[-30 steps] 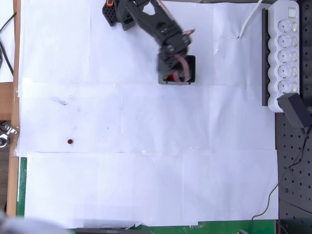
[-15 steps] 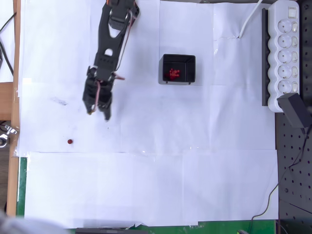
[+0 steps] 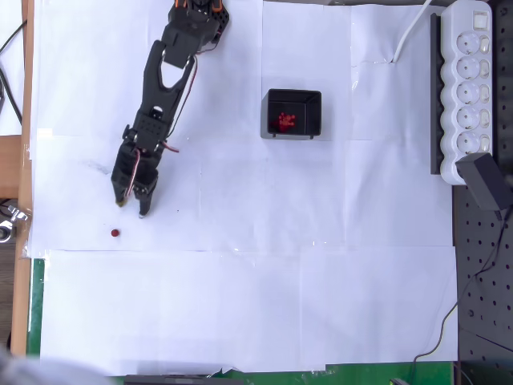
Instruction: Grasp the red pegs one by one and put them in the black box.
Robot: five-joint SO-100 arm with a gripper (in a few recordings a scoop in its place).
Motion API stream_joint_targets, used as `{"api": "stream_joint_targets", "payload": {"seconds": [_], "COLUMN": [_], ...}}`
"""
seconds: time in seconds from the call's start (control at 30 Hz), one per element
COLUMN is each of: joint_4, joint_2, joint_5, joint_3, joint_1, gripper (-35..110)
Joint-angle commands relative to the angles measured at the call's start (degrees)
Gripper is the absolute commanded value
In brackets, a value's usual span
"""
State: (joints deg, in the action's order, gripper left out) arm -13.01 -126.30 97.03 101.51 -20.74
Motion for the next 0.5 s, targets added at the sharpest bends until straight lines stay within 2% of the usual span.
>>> {"api": "stream_joint_targets", "payload": {"seconds": [0.0, 0.47], "joint_4": [-0.8, 0.8], "joint_2": [-3.3, -12.0], "joint_5": [0.3, -1.6], "joint_3": [6.8, 15.9], "joint_1": [-1.6, -2.2], "gripper": [19, 17]}}
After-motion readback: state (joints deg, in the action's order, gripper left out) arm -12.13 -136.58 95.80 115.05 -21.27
